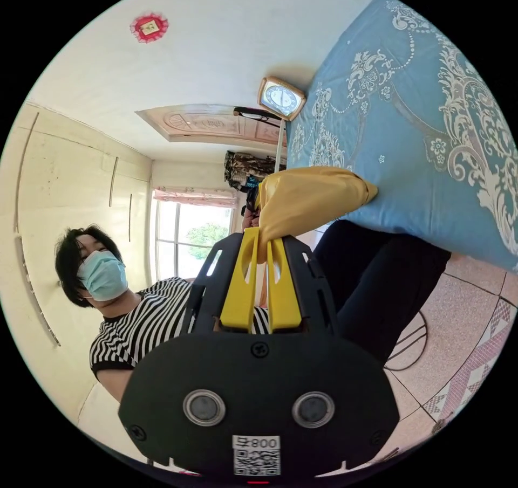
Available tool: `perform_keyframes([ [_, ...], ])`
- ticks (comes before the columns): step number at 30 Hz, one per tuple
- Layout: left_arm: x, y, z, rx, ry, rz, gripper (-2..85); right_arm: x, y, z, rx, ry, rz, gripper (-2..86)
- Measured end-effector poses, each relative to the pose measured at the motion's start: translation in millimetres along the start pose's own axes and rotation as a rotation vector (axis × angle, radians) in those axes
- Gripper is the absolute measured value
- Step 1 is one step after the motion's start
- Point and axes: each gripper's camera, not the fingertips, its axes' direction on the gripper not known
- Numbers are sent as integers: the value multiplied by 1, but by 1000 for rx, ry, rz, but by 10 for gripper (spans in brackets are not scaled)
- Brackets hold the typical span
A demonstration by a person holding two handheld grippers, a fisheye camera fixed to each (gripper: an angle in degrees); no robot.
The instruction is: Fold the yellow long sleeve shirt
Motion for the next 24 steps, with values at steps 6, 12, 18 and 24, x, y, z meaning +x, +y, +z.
perform_keyframes([
  [6,-39,2,74,-61,16,-9,22,-27,84,-60,87,-1,-12,5],
  [12,-66,-44,186,-158,4,32,22,-55,128,-147,177,39,-32,6],
  [18,-60,-135,353,-241,80,149,22,-121,131,-286,315,151,-138,6],
  [24,-43,-208,530,-313,140,333,22,-204,147,-422,452,363,-259,8],
])
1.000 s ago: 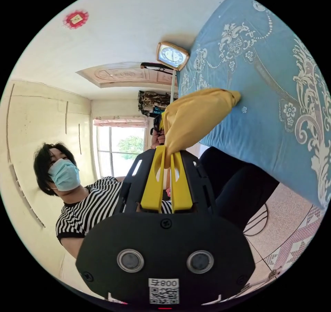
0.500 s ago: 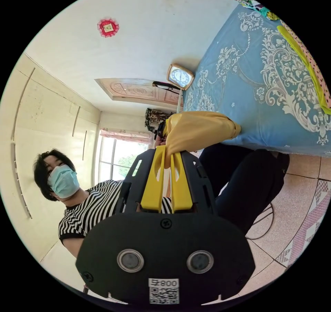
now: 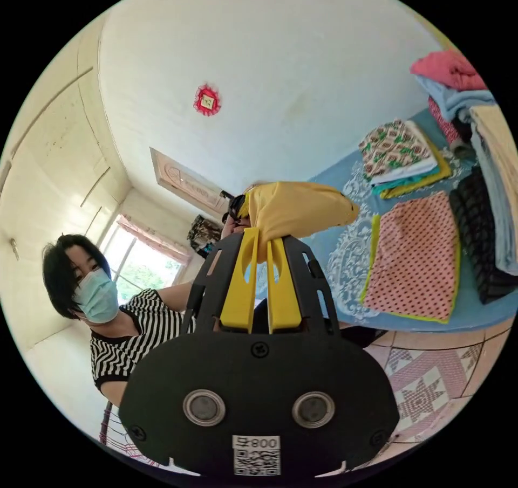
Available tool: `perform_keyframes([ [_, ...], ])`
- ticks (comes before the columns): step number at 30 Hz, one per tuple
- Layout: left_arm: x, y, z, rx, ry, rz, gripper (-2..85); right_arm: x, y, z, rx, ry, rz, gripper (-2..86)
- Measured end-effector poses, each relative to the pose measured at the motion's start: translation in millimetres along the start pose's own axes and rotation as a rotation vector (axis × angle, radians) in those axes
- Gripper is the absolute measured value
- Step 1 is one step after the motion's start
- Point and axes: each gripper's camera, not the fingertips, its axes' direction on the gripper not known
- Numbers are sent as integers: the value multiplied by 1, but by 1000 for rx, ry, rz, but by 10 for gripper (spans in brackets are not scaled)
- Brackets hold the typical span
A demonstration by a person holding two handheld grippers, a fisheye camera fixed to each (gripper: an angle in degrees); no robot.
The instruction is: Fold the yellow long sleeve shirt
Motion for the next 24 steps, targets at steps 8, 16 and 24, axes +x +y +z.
perform_keyframes([
  [8,-237,-9,186,-226,-133,-220,24,136,30,-94,-16,214,341,16],
  [16,-418,28,261,-283,-176,-403,24,244,64,-130,-66,184,593,21],
  [24,-506,40,299,-326,-215,-375,28,262,56,-166,-96,184,612,28],
])
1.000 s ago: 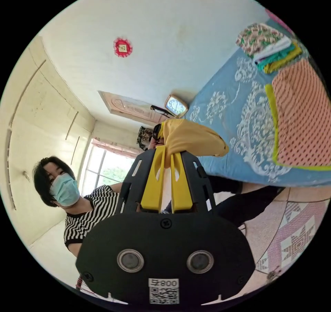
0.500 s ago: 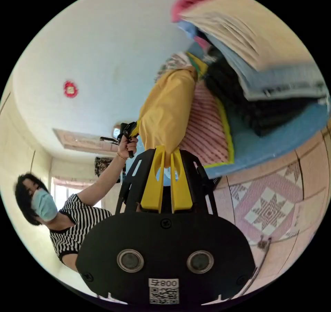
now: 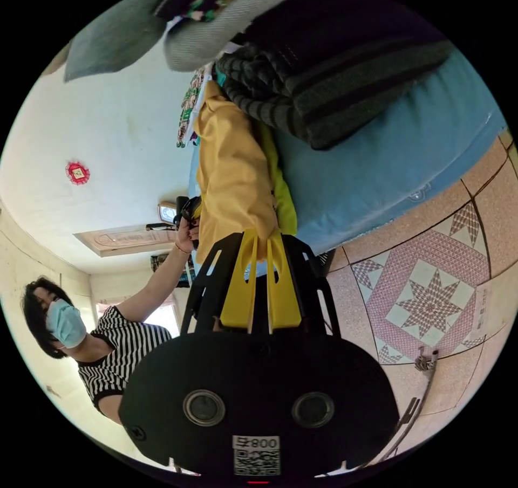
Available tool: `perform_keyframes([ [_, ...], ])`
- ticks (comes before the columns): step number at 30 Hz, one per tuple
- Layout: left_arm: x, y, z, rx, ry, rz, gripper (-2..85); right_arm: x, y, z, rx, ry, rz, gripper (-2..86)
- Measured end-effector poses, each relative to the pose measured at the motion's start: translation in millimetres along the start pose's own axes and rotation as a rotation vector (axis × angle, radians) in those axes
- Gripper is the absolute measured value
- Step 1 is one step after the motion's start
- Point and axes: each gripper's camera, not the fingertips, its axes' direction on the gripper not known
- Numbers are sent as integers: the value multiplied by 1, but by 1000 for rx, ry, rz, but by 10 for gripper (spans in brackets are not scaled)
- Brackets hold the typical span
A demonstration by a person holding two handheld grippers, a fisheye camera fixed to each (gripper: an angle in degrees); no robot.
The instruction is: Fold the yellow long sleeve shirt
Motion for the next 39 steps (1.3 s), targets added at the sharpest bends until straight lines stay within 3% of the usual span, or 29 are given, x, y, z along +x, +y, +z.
perform_keyframes([
  [8,-49,-8,31,67,72,24,63,4,9,-29,130,-127,5,63],
  [16,-55,10,41,165,-37,211,67,-100,24,-38,371,346,-174,33],
  [21,-41,11,95,98,-149,355,45,-164,-43,22,291,492,-362,8],
  [29,-50,1,142,93,-247,396,44,-180,-158,118,83,704,-275,2],
  [33,-26,-3,138,148,-416,502,64,-184,-152,132,74,692,-292,2],
  [39,41,-27,152,250,-755,683,89,-207,-109,122,217,633,-372,2],
])
